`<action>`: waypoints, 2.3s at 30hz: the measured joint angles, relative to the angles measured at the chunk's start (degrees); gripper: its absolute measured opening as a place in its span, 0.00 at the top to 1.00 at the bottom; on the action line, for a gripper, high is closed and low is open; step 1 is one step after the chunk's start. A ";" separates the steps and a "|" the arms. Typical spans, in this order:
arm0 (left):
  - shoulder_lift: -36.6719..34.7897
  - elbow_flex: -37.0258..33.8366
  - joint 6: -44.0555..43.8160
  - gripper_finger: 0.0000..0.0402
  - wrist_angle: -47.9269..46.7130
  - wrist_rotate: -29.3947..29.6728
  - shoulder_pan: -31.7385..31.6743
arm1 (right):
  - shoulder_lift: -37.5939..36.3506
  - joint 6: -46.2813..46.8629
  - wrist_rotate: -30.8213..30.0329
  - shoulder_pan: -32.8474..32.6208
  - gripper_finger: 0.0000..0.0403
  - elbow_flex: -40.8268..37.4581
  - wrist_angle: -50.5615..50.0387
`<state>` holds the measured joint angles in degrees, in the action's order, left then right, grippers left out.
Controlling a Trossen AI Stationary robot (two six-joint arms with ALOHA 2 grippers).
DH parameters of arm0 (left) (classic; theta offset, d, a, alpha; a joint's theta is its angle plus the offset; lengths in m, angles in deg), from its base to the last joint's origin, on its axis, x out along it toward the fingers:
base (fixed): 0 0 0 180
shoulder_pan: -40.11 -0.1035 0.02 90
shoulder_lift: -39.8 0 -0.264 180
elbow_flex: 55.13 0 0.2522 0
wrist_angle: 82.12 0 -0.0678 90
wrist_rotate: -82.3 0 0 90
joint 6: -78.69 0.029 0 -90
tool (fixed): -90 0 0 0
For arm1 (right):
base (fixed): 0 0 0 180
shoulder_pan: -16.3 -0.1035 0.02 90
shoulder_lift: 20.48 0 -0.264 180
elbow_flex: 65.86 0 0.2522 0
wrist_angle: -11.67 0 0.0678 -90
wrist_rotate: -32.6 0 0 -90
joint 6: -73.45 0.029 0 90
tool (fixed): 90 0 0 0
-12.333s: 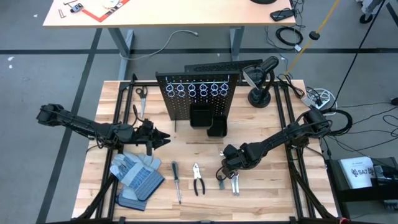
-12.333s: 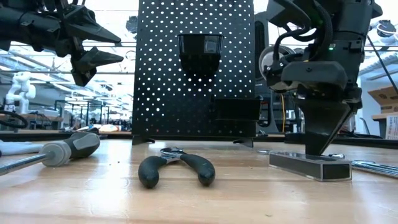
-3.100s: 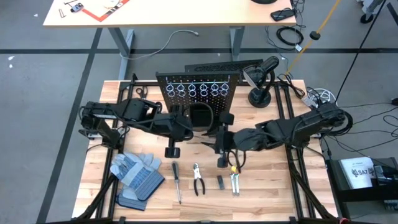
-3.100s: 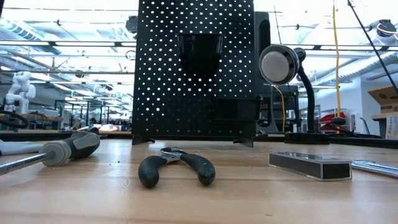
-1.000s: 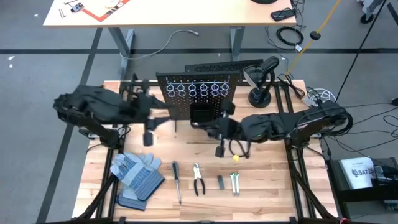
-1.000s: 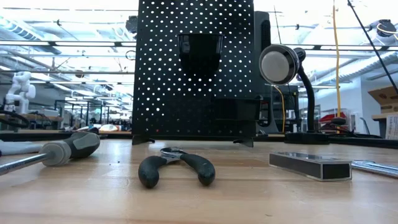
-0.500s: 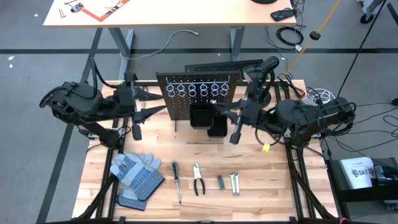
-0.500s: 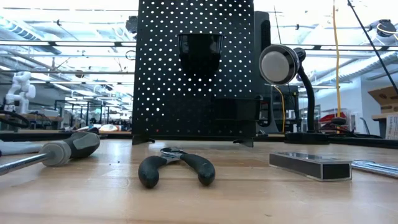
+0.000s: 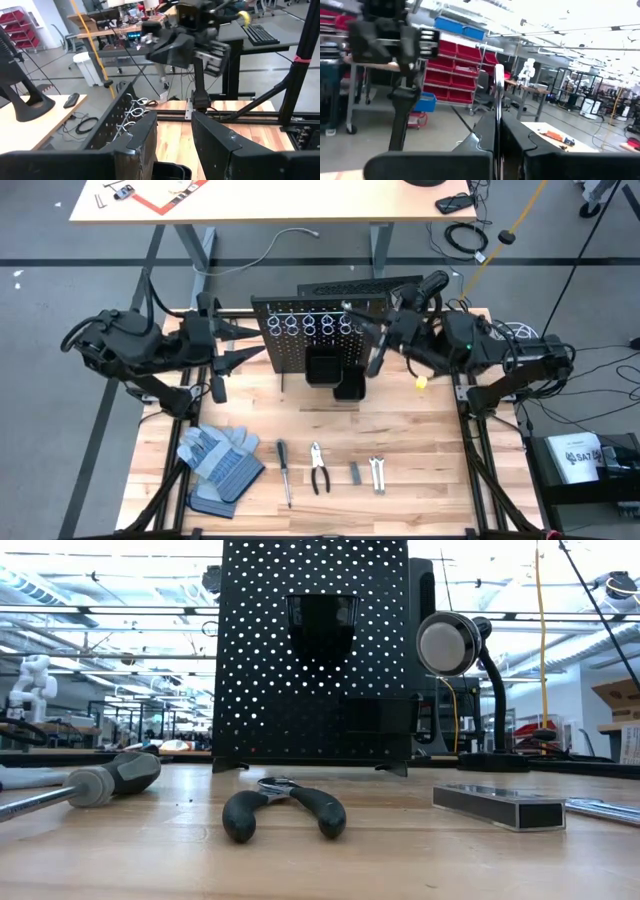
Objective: Hang tools onto peg board
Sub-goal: Hang the right silver wrench on the black pegboard
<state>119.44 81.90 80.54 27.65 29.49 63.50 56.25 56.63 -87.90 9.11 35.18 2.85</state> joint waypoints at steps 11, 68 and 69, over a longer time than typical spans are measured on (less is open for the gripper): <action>-0.15 0.00 -0.02 0.67 0.02 1.82 3.19 | -6.04 4.69 10.44 8.39 0.99 -15.98 20.30; -0.62 0.00 0.41 0.67 0.26 3.41 4.28 | -5.64 10.26 16.90 16.40 0.90 -28.85 30.41; -0.62 0.00 0.42 0.67 0.26 3.41 4.28 | -5.68 10.23 16.89 16.40 0.90 -28.85 30.43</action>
<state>118.83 81.90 80.95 27.91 32.90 67.79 50.57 66.86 -71.01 25.51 6.33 33.28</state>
